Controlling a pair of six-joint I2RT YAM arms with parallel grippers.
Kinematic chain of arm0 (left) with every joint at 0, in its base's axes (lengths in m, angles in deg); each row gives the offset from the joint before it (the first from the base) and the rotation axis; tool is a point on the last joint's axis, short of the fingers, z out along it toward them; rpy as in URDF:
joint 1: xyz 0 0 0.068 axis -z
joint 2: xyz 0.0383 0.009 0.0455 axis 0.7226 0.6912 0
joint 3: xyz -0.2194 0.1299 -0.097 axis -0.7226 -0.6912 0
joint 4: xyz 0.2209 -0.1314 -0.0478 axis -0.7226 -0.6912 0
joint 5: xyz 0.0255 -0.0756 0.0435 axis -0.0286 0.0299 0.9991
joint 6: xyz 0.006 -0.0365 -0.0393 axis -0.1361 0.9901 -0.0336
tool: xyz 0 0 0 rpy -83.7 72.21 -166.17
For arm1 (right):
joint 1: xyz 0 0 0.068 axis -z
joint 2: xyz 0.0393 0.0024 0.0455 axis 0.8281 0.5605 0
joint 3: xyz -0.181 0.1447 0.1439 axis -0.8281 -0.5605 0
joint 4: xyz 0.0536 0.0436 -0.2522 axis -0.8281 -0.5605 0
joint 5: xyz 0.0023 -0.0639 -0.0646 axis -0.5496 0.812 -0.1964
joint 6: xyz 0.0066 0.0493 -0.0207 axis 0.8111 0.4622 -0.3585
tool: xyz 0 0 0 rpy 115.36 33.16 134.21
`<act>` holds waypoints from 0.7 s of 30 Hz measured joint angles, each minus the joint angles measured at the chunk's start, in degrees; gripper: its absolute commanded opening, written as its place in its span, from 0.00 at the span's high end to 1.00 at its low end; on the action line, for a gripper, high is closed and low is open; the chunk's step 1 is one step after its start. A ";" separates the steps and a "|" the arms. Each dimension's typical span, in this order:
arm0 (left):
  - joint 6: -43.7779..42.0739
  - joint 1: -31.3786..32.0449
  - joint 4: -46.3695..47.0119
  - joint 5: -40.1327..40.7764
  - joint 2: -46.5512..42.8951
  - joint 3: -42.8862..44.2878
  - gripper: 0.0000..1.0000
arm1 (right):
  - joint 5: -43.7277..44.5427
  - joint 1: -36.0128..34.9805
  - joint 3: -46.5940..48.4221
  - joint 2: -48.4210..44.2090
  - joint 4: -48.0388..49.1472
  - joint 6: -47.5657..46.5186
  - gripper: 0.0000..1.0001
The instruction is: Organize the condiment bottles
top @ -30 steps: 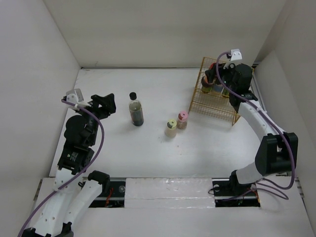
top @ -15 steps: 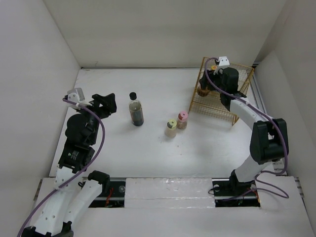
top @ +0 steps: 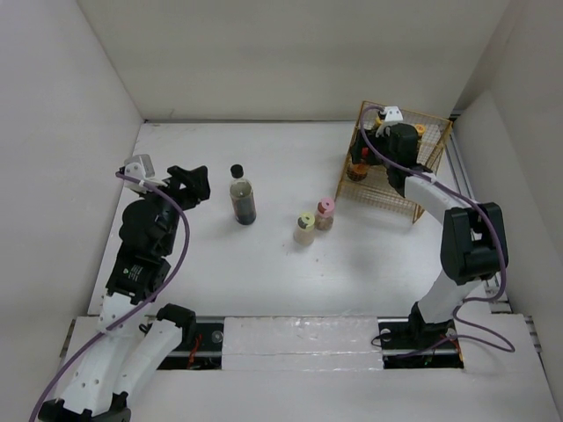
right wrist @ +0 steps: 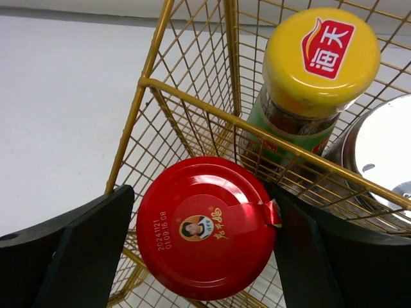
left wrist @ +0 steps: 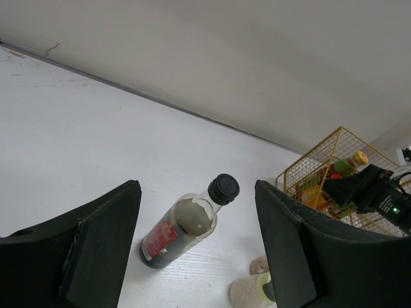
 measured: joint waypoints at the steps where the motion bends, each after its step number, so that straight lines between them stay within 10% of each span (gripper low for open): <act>1: 0.00 0.00 -0.02 -0.02 0.00 0.00 0.32 | 0.00 -0.13 0.00 -0.13 -0.02 0.02 0.10; 9: 0.00 0.00 0.00 -0.09 -0.20 0.00 0.32 | 1.49 -0.63 0.00 -5.90 -0.35 0.07 0.13; 16: 0.00 0.00 0.02 -0.09 -0.94 0.00 0.32 | 0.17 -6.10 -1.44 -15.54 4.24 -0.09 0.73; 18: 0.00 0.00 -0.02 -0.04 -1.11 0.00 0.32 | -4.00 -9.92 -1.84 -16.28 6.86 -0.09 0.65; 21: 0.00 0.00 -0.02 -0.04 -1.36 0.00 0.32 | -13.05 -16.90 -0.61 -13.55 9.18 -1.20 0.29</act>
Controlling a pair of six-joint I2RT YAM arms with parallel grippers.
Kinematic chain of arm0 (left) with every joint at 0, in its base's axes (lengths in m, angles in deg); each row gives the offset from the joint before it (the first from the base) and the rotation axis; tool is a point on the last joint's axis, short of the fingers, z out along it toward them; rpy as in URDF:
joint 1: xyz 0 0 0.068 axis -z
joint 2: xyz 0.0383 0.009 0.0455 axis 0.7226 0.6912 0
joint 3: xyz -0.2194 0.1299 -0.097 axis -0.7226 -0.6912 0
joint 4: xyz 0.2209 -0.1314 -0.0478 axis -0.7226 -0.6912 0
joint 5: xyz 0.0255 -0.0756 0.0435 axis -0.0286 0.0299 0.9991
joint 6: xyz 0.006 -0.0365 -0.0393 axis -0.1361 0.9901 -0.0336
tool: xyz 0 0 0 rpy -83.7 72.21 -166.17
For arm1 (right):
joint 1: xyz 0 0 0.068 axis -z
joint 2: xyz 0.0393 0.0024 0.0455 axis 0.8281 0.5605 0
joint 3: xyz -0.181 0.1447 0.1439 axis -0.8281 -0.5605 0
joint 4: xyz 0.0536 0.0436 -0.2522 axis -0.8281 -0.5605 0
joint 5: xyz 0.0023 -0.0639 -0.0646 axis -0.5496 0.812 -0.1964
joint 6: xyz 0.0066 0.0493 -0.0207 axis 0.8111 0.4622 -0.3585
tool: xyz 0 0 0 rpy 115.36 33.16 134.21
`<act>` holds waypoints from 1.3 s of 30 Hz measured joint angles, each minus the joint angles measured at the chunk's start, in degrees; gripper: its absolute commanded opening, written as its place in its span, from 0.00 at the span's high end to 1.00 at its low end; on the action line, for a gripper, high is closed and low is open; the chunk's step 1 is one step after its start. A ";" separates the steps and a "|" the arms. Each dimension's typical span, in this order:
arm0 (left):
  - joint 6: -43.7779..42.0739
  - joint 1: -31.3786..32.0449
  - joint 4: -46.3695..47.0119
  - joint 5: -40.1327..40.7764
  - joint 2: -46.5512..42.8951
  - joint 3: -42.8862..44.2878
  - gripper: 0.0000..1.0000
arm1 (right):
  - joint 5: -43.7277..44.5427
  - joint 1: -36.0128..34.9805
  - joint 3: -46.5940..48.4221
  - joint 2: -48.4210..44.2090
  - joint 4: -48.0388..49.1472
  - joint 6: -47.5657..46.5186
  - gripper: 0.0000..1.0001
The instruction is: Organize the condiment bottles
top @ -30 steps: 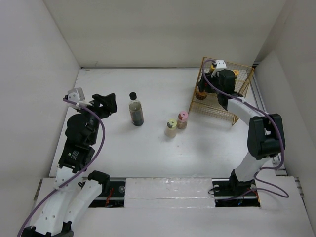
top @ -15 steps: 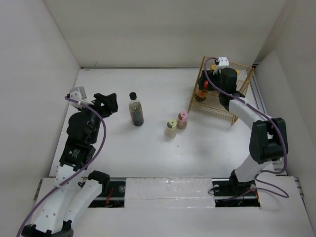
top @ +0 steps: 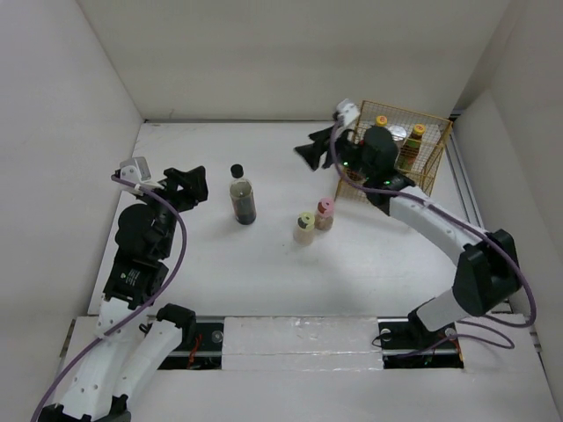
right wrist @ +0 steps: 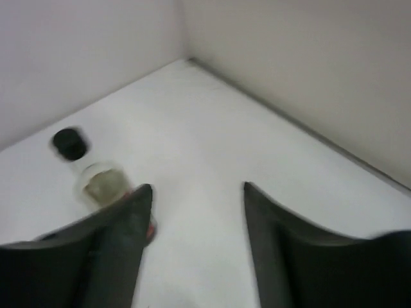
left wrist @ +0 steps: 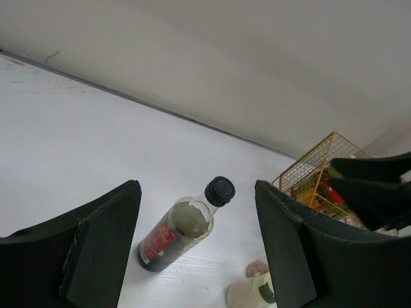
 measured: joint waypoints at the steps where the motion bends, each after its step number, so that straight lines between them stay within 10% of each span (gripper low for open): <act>1: 0.00 0.00 0.00 0.00 -0.07 0.00 0.32 | -2.56 -2.58 1.09 1.88 -0.13 -1.01 0.23; 8: 0.00 0.00 0.00 -0.02 -0.20 0.00 0.34 | -11.85 -18.10 11.30 17.22 -3.58 -8.17 0.05; 18: 0.00 0.00 0.02 -0.07 -1.40 0.00 0.34 | -10.51 -17.42 21.92 27.58 -3.96 -7.96 0.05; 24: 0.00 0.00 0.04 -0.09 -1.46 0.00 0.34 | -8.11 -17.46 23.56 29.59 -2.51 -6.97 0.28; 31: 0.00 0.02 0.02 -0.26 -1.40 0.00 0.34 | -8.90 -17.75 24.81 33.22 2.84 -3.37 0.82; 39: 0.00 0.00 0.02 -0.50 -1.16 0.00 0.34 | -9.84 -16.65 23.96 32.92 6.78 4.90 0.89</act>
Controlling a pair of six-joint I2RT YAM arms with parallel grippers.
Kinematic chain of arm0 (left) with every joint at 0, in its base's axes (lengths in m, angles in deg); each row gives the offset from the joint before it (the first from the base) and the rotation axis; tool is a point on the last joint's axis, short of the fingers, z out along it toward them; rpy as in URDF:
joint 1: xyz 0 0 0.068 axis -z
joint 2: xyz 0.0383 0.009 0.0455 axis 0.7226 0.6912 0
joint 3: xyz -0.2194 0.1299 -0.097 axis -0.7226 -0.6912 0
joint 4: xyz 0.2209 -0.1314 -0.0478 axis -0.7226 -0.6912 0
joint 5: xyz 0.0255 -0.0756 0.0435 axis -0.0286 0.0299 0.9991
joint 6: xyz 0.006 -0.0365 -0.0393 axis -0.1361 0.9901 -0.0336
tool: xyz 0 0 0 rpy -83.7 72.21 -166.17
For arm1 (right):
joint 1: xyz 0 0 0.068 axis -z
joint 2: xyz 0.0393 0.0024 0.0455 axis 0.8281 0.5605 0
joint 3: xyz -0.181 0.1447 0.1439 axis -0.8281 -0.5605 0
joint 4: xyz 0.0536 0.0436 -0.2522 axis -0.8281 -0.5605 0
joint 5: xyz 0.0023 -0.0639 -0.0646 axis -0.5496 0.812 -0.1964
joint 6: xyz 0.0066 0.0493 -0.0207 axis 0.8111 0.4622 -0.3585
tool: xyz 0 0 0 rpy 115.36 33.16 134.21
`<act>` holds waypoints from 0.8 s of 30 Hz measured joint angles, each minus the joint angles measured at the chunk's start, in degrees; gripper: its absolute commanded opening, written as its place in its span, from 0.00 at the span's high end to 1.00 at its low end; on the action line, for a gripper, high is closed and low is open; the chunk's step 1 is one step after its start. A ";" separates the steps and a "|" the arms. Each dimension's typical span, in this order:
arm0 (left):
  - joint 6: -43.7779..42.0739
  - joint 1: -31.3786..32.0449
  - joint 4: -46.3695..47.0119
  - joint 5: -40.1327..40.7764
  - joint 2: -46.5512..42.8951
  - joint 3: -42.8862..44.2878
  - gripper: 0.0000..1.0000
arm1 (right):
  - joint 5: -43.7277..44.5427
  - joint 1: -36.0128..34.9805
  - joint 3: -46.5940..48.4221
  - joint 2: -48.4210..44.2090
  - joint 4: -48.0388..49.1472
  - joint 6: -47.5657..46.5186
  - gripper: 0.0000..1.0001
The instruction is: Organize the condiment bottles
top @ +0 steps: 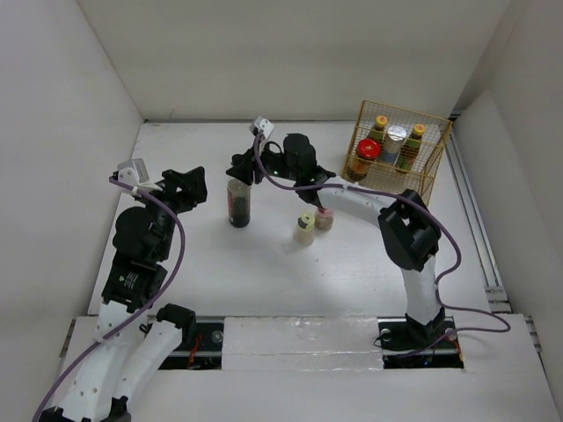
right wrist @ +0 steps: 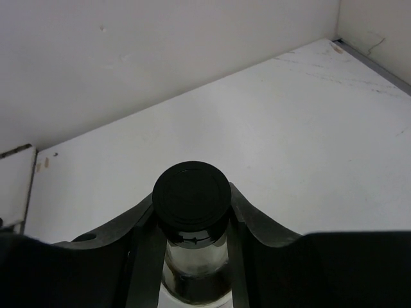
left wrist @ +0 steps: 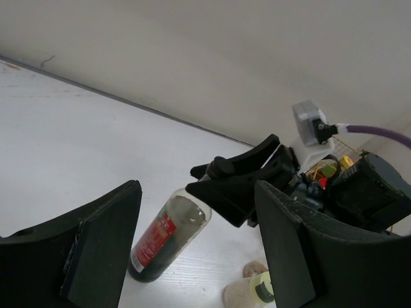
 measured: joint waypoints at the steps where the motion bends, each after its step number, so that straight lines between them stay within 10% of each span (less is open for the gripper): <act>1: 0.00 0.00 0.00 0.00 0.02 0.00 0.34 | -0.26 0.26 -0.04 -0.63 -0.11 1.22 0.89; 24: 0.00 0.00 0.00 -0.46 -0.44 0.00 0.34 | 6.60 28.76 -11.54 -40.94 -14.16 0.50 0.95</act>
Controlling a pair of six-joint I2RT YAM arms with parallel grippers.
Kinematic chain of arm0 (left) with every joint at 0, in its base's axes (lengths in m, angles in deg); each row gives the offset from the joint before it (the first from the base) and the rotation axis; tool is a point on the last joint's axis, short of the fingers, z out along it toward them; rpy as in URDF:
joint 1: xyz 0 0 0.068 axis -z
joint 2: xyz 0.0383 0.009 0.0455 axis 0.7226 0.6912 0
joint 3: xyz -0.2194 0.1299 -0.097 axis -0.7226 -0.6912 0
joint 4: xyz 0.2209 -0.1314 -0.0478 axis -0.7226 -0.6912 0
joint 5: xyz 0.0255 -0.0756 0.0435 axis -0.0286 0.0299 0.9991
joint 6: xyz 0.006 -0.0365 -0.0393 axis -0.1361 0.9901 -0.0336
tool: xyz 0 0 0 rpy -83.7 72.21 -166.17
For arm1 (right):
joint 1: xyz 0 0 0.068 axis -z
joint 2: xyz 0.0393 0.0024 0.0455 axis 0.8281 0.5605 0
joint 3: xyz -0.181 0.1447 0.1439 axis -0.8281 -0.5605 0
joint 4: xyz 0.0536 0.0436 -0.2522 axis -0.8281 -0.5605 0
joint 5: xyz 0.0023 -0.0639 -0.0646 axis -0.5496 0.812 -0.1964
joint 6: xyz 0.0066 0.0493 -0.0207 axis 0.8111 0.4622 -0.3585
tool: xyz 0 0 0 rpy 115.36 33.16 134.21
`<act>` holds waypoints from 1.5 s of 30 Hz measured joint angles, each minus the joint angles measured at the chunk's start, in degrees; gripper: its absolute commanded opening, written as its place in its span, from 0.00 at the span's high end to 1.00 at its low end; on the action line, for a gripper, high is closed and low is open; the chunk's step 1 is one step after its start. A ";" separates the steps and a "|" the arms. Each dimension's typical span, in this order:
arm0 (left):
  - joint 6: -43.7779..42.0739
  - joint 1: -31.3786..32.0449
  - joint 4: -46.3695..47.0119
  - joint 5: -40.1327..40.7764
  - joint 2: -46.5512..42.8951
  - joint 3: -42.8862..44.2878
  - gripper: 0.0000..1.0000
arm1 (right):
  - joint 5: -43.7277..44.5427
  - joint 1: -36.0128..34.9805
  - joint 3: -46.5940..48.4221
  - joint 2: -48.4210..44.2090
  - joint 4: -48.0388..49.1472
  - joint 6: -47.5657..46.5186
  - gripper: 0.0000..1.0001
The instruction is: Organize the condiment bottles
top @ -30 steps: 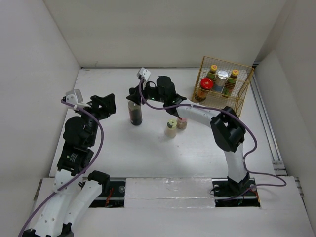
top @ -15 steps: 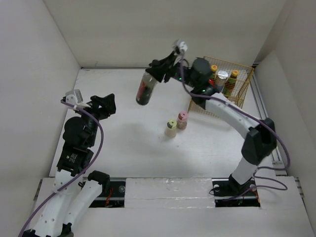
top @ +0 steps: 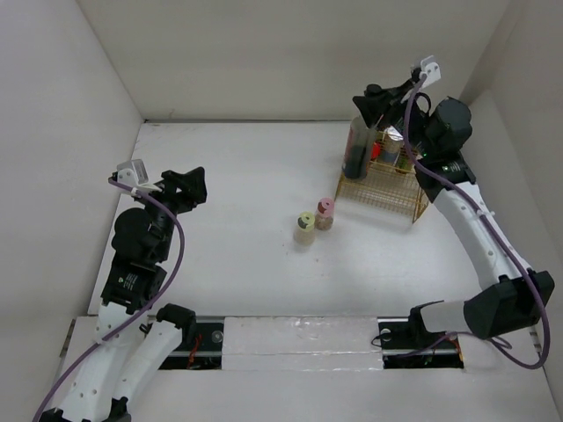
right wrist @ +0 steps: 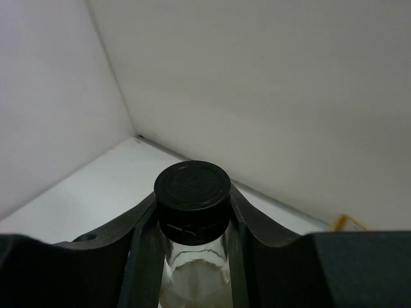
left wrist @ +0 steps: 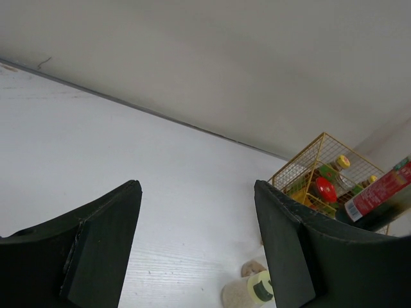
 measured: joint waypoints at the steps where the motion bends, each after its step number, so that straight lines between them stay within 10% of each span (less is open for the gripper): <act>1: 0.00 0.02 0.00 -0.02 0.00 0.00 0.34 | 0.20 1.38 -0.92 -0.11 -1.40 -0.22 0.95; 16: 0.00 0.02 0.02 -0.61 0.61 0.00 0.34 | 3.58 7.74 -7.39 0.07 -6.08 -2.38 0.97; 45: 0.00 0.00 0.00 -0.57 1.09 0.00 0.34 | 17.97 1.09 -24.44 4.68 30.42 -5.95 0.96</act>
